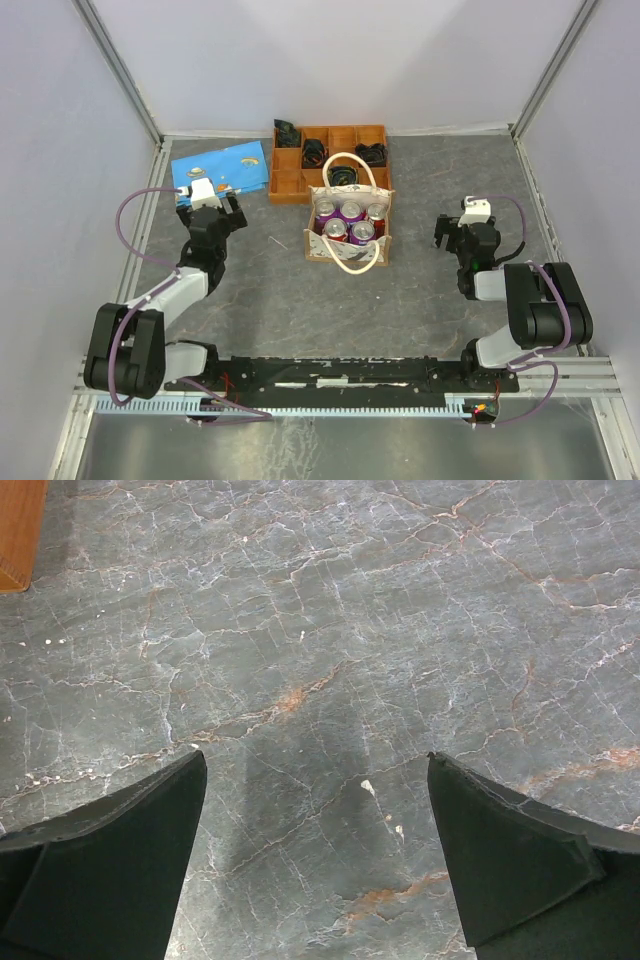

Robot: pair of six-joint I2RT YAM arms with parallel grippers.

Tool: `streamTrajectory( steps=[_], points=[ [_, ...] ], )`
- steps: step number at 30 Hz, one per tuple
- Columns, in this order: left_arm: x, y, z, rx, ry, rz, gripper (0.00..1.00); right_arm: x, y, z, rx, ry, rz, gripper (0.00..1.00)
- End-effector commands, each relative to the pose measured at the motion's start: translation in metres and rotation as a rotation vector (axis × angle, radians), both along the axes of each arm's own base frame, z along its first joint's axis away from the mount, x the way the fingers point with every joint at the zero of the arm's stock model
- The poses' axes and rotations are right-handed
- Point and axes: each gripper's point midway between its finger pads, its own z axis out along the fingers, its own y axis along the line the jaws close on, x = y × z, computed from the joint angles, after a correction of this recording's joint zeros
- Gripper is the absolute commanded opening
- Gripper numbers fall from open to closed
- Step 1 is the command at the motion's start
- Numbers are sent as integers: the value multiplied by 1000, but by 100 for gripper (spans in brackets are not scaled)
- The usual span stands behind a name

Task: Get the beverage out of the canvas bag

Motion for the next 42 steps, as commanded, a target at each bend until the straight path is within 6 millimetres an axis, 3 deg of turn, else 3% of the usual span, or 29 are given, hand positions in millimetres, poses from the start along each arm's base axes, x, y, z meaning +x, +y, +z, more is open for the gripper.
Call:
streamTrajectory(
  steps=[1,10,14,18,22,27,30,35,37,40,42],
  points=[
    [-1,-1,18,-11,-63,3,99,12,0,18,-11,-57,6,99],
    [1,-5,16,11,-50,-3,99,12,0,18,-10,-57,7,99],
    [2,-26,20,30,-51,-116,99,12,0,18,-10,-56,6,99],
    [11,-45,42,-13,-47,-162,99,13,0,18,-10,-58,7,99],
    [29,-80,77,-87,-22,-311,99,12,0,18,-9,-57,6,99],
    [37,-122,117,-189,-30,-481,99,12,0,18,-10,-57,7,99],
    [30,-148,133,-193,-50,-584,99,12,0,18,-10,-57,8,99],
    [10,-199,142,-88,-30,-731,100,12,0,18,-10,-56,7,99],
    [0,-222,141,-82,-14,-802,94,12,0,18,-10,-57,7,99],
    [-14,-261,137,-90,-3,-924,62,12,0,18,-11,-56,7,99],
    [-22,-284,132,-80,8,-992,47,12,0,18,-10,-57,7,99]
  ],
)
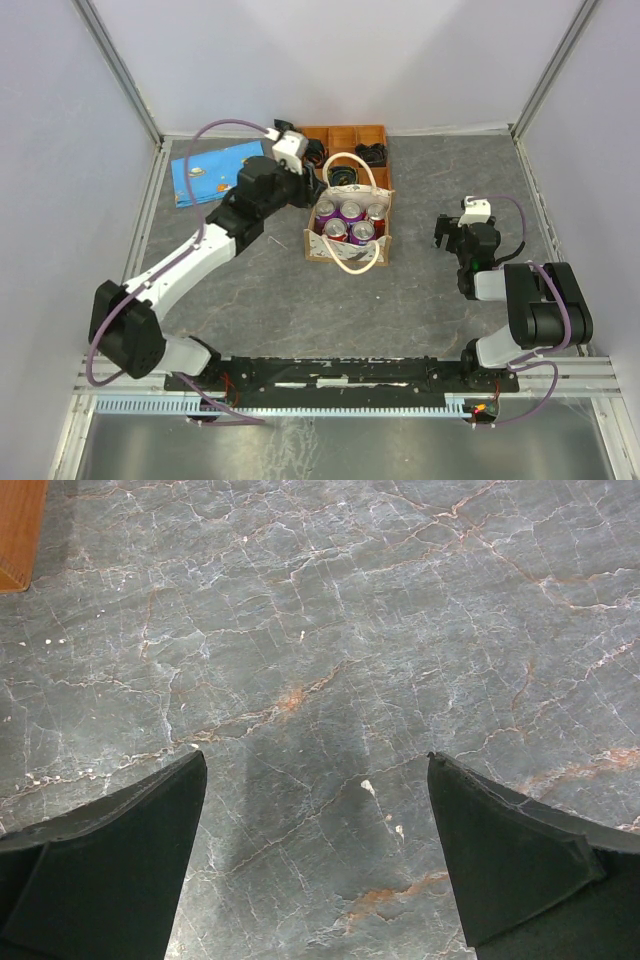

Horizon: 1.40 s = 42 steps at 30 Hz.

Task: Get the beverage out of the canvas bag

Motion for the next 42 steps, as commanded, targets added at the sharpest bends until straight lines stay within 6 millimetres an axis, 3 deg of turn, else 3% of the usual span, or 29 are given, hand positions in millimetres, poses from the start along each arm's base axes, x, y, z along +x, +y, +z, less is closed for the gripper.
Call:
streamTrajectory(
  steps=[1,4,7,11,16,24,26,28,42],
  points=[
    [-19,-52,5,34,-35,-189,40,12,0,18,-10,-56,6,99],
    [-35,-85,-6,70,-29,-280,21,12,0,18,-10,-56,7,99],
    [-46,-108,-23,123,-10,-339,18,12,0,18,-10,-57,7,99],
    [-56,-126,-46,206,13,-359,22,12,0,18,-10,-57,7,99],
    [-63,-139,-60,262,41,-331,45,12,0,18,-11,-58,6,99],
    [-51,-145,-80,333,139,-145,48,12,0,18,-10,-56,6,99],
    [-47,-143,-82,364,142,-90,53,12,0,18,-10,-57,6,99],
    [-46,-143,-80,382,129,-47,62,12,0,18,-10,-57,7,99],
    [-31,-125,-79,388,120,148,70,12,-1,17,-10,-54,5,99]
  ],
)
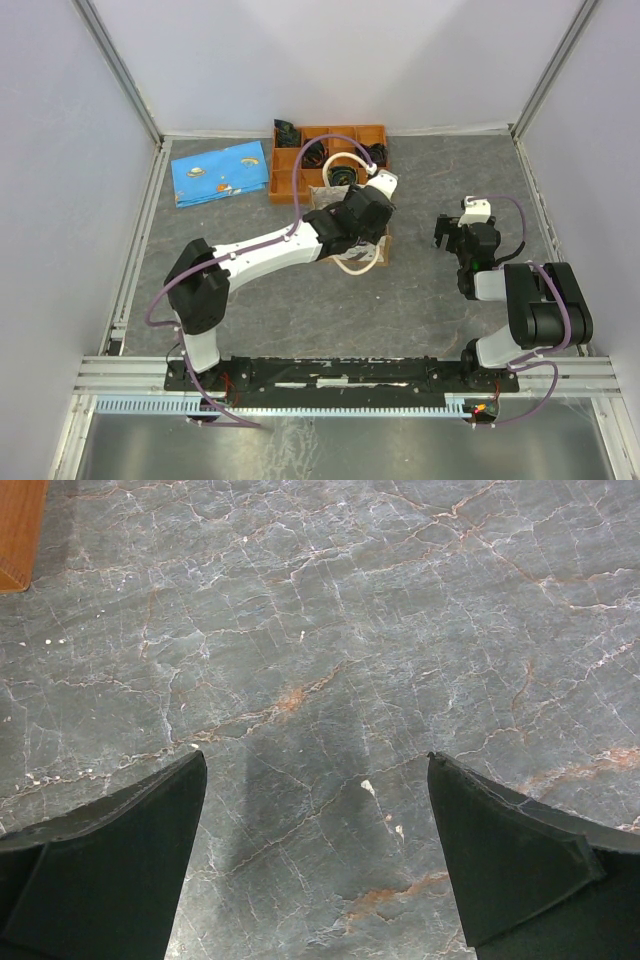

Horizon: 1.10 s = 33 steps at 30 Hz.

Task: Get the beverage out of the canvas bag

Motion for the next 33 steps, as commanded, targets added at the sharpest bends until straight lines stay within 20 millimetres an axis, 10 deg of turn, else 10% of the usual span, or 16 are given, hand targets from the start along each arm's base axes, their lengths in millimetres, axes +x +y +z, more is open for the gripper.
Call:
streamTrajectory(
  steps=[1,33],
  points=[
    [13,1,20,-49,-45,98,71,12,0,17,-10,-54,7,99],
    [-7,-9,-54,18,158,71,80,12,0,17,-11,-55,5,99]
  ],
)
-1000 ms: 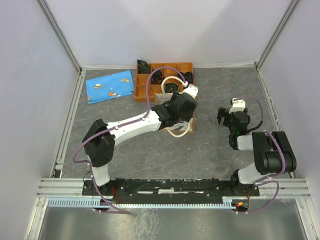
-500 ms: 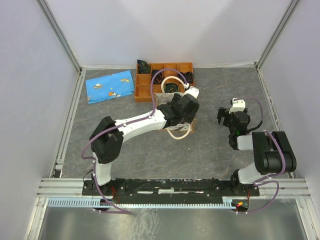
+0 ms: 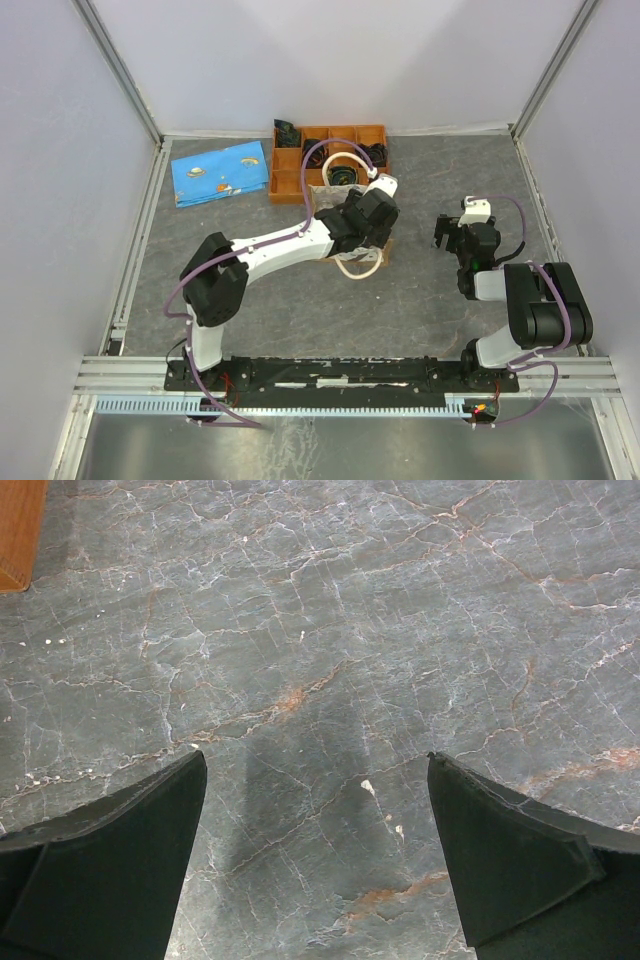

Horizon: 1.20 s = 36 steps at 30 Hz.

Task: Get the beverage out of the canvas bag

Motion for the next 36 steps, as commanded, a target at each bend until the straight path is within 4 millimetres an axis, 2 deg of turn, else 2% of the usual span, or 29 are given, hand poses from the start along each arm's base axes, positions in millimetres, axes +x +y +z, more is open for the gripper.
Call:
streamTrajectory(
  steps=[1,7,11,21,27,30,32,36],
  points=[
    [-11,-3,-22,16,75,-9,80,12,-1,17,-11,-55,5,99],
    [-15,2,-43,63,117,2,79,12,0,18,-10,-57,5,99],
    [-16,4,-49,80,126,8,78,12,0,18,-11,-56,6,99],
    [-19,3,-72,117,169,-7,62,12,-1,18,-10,-56,4,99],
    [-25,5,-91,150,214,-21,41,12,0,17,-11,-56,6,99],
    [-28,7,-97,162,228,-25,23,12,0,17,-10,-55,6,99],
    [-29,8,-99,170,233,-34,5,12,0,18,-10,-56,7,99],
    [-27,5,-88,166,210,-61,3,12,0,18,-10,-56,5,99]
  ],
)
